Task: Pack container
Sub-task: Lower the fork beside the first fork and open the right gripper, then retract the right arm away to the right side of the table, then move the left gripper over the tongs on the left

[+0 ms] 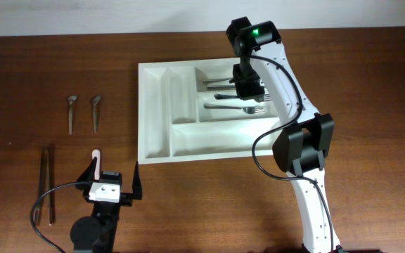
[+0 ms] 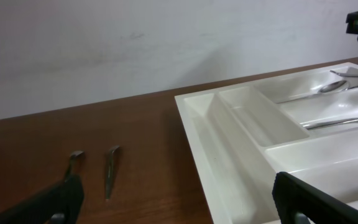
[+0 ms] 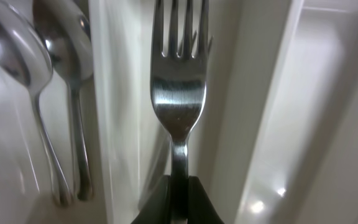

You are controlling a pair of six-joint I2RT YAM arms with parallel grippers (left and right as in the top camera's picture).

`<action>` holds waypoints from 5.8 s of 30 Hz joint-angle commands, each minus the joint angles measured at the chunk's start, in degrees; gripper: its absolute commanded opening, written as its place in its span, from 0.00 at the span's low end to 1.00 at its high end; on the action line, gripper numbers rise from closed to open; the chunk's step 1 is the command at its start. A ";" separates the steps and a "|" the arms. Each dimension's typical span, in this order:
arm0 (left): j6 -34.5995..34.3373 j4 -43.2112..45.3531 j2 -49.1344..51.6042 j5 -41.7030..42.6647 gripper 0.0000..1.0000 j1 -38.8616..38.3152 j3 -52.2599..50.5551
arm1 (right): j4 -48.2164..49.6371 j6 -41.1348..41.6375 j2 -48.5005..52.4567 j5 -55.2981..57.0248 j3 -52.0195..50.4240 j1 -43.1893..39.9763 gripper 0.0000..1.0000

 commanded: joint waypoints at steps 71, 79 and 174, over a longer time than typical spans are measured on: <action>0.72 -0.11 -0.28 0.22 0.99 0.35 -0.31 | -6.19 -100.08 -24.61 0.81 16.59 -26.71 0.99; 0.72 -0.11 -0.28 0.22 0.99 0.35 -0.31 | -6.16 -100.37 -32.48 5.68 -12.24 -30.95 0.99; -0.59 -60.57 73.16 -15.43 0.99 35.26 68.91 | 12.17 -106.68 -31.98 4.48 -31.69 -50.75 0.99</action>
